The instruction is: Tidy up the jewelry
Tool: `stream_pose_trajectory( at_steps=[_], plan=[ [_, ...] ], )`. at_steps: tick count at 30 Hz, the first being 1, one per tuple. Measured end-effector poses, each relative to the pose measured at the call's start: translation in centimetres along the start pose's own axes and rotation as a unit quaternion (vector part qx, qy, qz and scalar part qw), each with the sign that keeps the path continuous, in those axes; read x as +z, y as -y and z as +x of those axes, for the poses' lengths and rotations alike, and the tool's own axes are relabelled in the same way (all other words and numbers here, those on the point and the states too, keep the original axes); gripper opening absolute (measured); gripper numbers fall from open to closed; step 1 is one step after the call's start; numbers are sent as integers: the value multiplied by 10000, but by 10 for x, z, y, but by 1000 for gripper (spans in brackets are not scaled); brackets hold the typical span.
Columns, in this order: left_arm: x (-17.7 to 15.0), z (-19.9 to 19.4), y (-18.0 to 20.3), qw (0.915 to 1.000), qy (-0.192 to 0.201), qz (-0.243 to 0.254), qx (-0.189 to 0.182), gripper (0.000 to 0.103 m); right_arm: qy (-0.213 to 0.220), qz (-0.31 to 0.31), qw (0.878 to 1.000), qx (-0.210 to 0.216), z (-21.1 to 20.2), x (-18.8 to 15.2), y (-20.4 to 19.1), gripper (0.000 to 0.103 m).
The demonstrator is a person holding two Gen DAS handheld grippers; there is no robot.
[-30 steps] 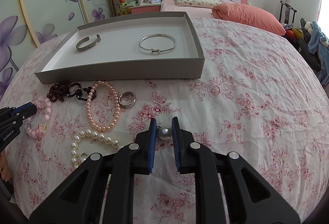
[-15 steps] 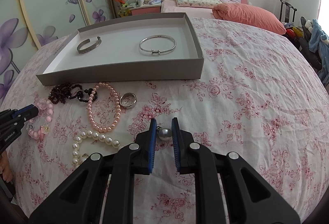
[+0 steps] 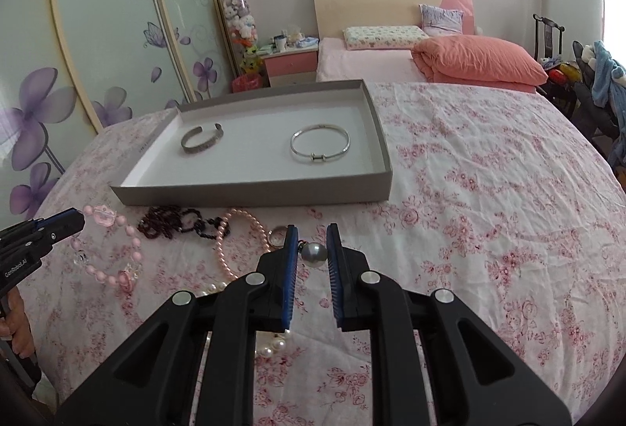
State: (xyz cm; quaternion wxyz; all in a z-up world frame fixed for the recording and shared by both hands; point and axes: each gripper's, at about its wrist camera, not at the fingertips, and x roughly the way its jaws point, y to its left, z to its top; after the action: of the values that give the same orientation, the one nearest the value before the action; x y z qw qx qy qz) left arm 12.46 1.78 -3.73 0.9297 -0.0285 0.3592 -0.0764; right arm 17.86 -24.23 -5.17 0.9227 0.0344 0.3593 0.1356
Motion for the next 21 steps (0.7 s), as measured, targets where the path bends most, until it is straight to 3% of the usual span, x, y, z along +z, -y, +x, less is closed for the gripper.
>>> stream_pose_trajectory(
  at_steps=[12, 21],
  plan=[
    [14, -12, 23, 9990, 231, 124, -359, 14, 166, -57, 9998, 129, -7, 5, -7, 16],
    [25, -23, 23, 9982, 468, 97, -363, 14, 586, -183, 9980, 160, -20, 14, -20, 16]
  ],
)
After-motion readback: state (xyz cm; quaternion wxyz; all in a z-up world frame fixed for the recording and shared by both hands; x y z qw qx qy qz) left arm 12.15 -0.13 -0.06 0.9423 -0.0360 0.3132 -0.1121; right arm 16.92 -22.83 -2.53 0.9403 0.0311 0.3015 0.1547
